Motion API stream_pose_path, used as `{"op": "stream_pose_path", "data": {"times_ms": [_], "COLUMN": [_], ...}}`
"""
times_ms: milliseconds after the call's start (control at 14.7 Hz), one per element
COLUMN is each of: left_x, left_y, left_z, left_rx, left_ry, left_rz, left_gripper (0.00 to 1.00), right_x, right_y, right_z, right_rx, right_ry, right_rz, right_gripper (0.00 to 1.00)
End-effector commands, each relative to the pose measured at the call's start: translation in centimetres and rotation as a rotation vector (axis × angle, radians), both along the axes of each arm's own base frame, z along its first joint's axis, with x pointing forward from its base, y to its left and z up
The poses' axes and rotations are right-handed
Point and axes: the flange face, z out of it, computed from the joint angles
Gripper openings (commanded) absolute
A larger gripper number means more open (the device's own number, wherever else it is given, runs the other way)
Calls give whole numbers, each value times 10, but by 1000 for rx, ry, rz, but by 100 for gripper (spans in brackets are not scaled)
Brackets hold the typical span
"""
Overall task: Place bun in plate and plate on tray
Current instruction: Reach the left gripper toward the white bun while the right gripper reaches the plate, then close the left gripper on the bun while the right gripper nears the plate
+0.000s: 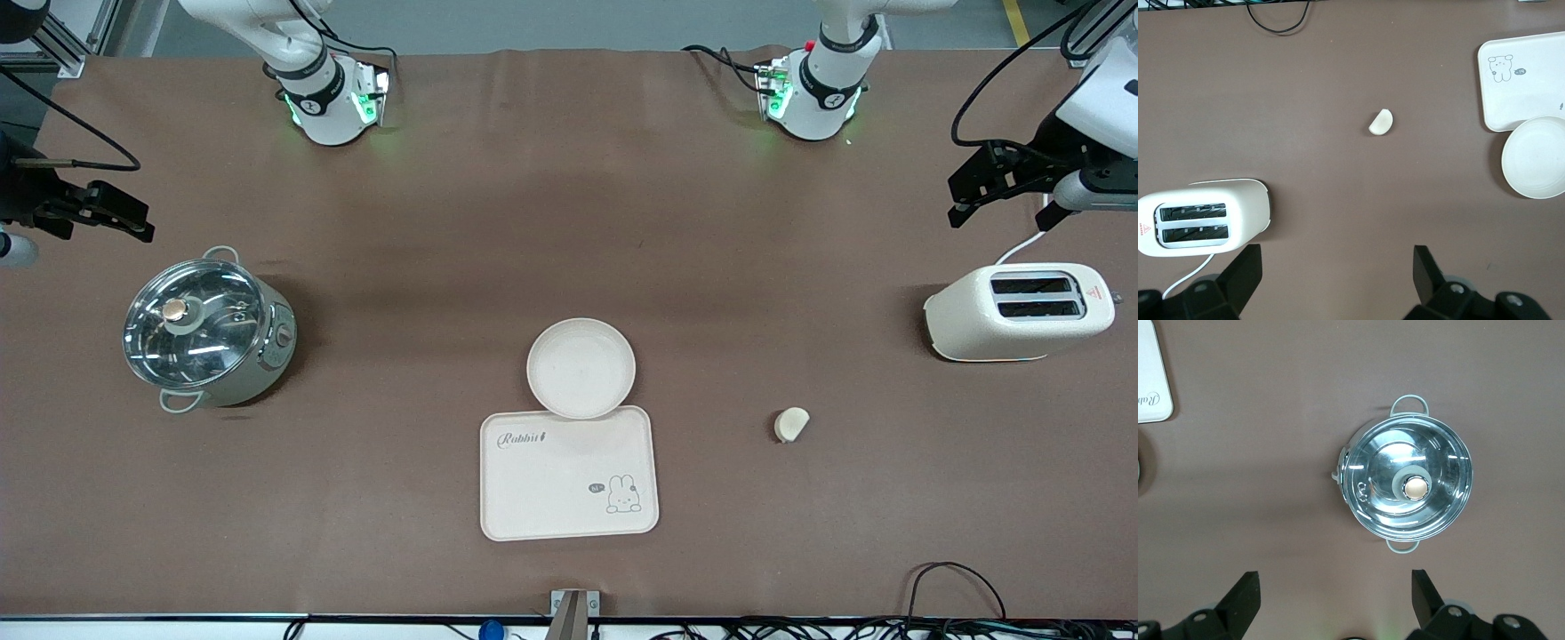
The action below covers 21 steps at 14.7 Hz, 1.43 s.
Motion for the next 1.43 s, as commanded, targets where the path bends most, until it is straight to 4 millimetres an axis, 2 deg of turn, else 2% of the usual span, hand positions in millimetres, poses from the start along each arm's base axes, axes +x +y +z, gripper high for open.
{"op": "stream_pose_path", "data": {"times_ms": [0, 273, 341, 477, 614, 682, 886, 1023, 1091, 1227, 1364], "left_x": [1, 2, 6, 34, 67, 87, 130, 149, 154, 158, 161], "left_y": [1, -2, -5, -7, -12, -20, -39, -65, -73, -75, -71], "left_z": [7, 9, 2, -48, -105, -142, -257, -329, -359, -401, -429], "left_rx": [2, 7, 5, 15, 5, 2, -3, -26, -30, -31, -30], "left_ry": [3, -4, 8, 94, 143, 145, 168, 124, 104, 98, 83], "left_rz": [-9, -10, -12, -17, -10, -14, -47, -85, -107, -184, -247], "left_gripper": [100, 100, 100, 100, 100, 100, 100, 100, 100, 100, 100], "right_x": [-2, -2, -2, -2, 0, 11, 44, 63, 73, 86, 89], "right_y": [2, 2, 2, 5, 31, 43, 90, 107, 122, 141, 184], "right_z": [3, 3, 3, 0, -4, -15, -56, -85, -105, -138, -168], "right_rx": [3, 3, 3, 4, 29, 52, 109, 152, 192, 244, 246], "right_ry": [-8, -8, -8, -2, -3, -12, -42, -52, -43, -29, -41], "right_rz": [5, 5, 5, 3, 35, 31, -34, -38, -38, -107, -133], "right_gripper": [100, 100, 100, 100, 100, 100, 100, 100, 100, 100, 100]}}
